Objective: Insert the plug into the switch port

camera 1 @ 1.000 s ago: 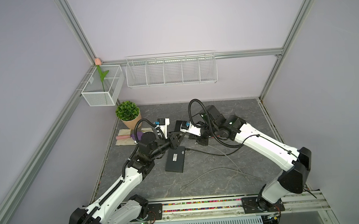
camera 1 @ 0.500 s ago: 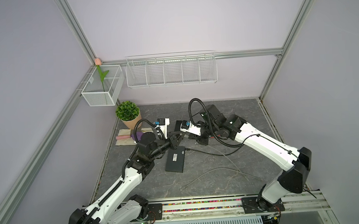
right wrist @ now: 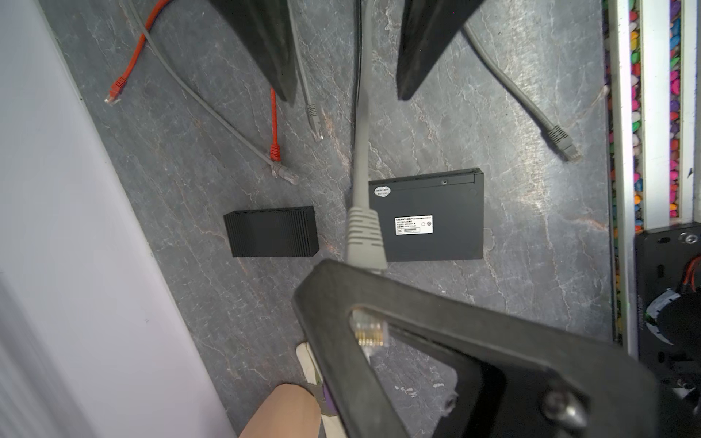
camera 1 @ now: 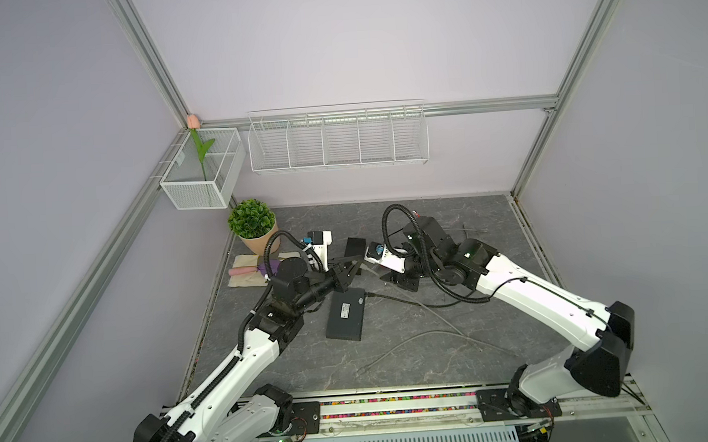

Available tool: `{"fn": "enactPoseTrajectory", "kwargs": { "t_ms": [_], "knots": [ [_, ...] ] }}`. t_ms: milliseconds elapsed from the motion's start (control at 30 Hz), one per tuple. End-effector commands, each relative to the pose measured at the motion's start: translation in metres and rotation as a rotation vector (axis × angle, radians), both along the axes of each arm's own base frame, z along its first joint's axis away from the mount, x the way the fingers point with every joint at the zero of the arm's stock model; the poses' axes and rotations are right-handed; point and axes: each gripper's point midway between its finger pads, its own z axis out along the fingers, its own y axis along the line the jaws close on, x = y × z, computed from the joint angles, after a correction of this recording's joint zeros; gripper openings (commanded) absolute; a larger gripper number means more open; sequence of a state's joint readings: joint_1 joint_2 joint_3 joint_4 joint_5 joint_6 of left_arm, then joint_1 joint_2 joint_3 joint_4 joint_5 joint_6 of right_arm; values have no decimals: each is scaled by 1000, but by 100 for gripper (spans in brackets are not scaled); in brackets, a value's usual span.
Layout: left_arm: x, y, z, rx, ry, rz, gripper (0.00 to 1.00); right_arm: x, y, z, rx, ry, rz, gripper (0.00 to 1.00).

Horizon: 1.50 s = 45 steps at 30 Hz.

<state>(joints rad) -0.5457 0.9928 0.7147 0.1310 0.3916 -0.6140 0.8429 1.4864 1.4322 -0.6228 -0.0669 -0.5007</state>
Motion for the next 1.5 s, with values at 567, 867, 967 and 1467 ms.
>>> {"fn": "enactPoseTrajectory", "kwargs": {
  "t_ms": [567, 867, 967, 1467],
  "knots": [
    [3, 8, 7, -38, 51, 63, 0, 7, 45, 2, 85, -39, 43, 32],
    [3, 9, 3, -34, 62, 74, 0, 11, 51, 5, 104, -48, 40, 26],
    [3, 10, 2, -36, 62, 78, 0, 12, 52, 5, 106, -51, 37, 18],
    [10, 29, -9, 9, 64, 187, 52, 5, 38, -3, 65, -34, 27, 7]
  ]
}}
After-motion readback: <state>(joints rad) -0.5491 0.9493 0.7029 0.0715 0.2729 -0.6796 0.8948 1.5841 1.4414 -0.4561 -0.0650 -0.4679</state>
